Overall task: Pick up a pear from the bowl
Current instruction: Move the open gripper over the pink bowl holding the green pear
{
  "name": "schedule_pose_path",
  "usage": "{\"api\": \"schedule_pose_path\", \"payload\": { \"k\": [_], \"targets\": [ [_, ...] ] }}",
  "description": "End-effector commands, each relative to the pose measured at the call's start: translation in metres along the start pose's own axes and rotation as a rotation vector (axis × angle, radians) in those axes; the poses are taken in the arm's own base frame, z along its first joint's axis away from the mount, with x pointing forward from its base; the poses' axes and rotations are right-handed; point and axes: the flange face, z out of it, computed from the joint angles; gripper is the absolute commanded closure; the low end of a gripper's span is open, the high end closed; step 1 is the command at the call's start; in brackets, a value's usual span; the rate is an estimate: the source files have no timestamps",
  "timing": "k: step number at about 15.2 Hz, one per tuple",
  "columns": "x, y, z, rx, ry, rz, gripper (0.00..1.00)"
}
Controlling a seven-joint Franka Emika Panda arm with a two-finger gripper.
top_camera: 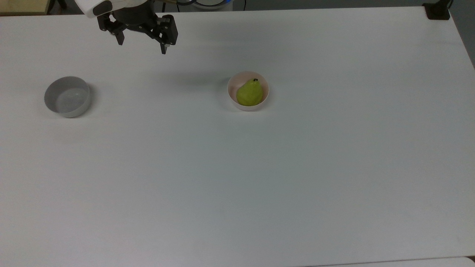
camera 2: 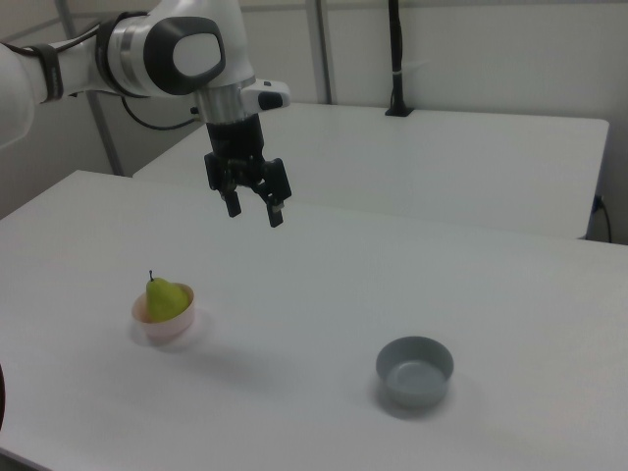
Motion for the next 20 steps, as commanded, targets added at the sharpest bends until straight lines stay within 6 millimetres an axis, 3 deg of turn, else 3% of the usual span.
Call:
{"api": "schedule_pose_path", "payload": {
  "k": [1, 6, 7, 11, 14, 17, 20],
  "targets": [
    [-0.008, -0.008, 0.0, 0.014, -0.013, -0.047, 0.0],
    [-0.008, -0.027, 0.0, 0.008, -0.014, -0.08, 0.0],
    [-0.009, -0.039, -0.001, 0.006, -0.011, -0.102, 0.0],
    [-0.014, -0.109, 0.003, -0.007, -0.011, -0.213, 0.0],
    [-0.029, -0.183, 0.005, -0.017, 0.002, -0.333, 0.0],
    [-0.034, -0.217, 0.028, -0.023, -0.025, -0.387, 0.0],
    [-0.033, -0.255, 0.079, -0.046, -0.07, -0.44, 0.0]
  ]
}}
